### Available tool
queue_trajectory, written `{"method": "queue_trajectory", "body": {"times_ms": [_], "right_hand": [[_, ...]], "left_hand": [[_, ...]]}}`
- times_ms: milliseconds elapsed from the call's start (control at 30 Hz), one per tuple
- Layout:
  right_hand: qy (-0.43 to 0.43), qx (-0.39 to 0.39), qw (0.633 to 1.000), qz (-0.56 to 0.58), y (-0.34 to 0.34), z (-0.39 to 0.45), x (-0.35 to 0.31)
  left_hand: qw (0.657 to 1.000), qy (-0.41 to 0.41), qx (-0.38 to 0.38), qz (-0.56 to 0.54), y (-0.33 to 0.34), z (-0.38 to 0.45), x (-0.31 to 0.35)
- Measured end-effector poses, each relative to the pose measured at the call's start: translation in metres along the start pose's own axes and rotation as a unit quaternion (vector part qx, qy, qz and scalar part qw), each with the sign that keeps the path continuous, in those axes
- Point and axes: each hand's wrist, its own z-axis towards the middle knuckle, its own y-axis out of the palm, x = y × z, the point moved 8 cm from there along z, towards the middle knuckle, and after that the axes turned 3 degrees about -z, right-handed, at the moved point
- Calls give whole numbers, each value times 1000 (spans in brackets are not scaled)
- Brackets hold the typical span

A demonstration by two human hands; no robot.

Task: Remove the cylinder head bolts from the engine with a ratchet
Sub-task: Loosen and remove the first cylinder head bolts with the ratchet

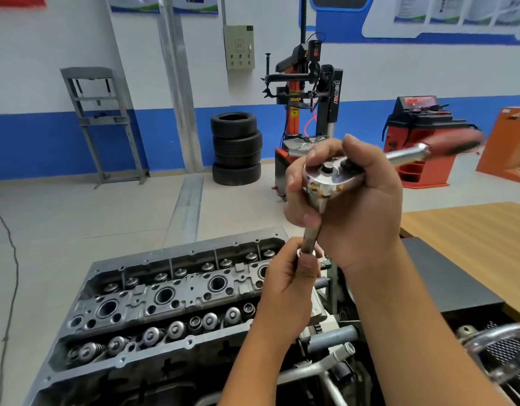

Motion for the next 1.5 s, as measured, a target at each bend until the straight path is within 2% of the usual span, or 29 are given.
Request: {"method": "queue_trajectory", "body": {"times_ms": [100,200,267,333,400,467,567,667,733,800,900,967,1067,1267,1333,1433,1500], "right_hand": [[-126,69,986,-89,-4,-24,-8],[-171,92,965,-177,-2,-29,-15],[-136,51,978,-152,3,-18,-16],[-60,11,996,-60,4,-4,-12],[5,1,1000,18,0,4,-7],[16,9,1000,21,-4,4,-4],[-67,45,996,-40,-3,-12,-6],[-173,117,967,-143,-1,-34,-12],[-200,138,950,-196,2,-36,-14],[-173,109,960,-193,5,-24,-14],[-70,32,994,-73,7,-3,-9],[-26,25,999,-13,2,3,-6],[-56,52,997,-24,-3,-3,-7],[-194,142,952,-189,0,-35,-15],[-173,116,959,-195,3,-27,-15],[-76,36,994,-72,4,-6,-11],[-29,23,999,-8,-1,2,-9]], "left_hand": [[1000,-4,4,5,1,1,-1],[1000,-2,13,8,-2,1,0],[1000,-7,12,-3,-3,-1,0],[1000,-17,4,4,-3,-2,-1],[1000,-17,2,21,-3,-1,-1],[999,-9,7,35,-3,-1,0],[998,4,13,53,-3,-2,0],[998,12,13,54,-3,-1,2],[999,14,15,48,-4,-2,3],[999,11,20,33,-7,-4,4],[1000,6,12,24,-7,-6,3],[999,2,11,36,-4,-4,1],[999,4,26,38,-3,-3,1],[999,12,36,27,-6,-2,0],[999,3,35,16,-7,-4,0],[1000,-22,19,10,-6,-5,-2],[999,-28,11,12,-5,-4,-2]]}}
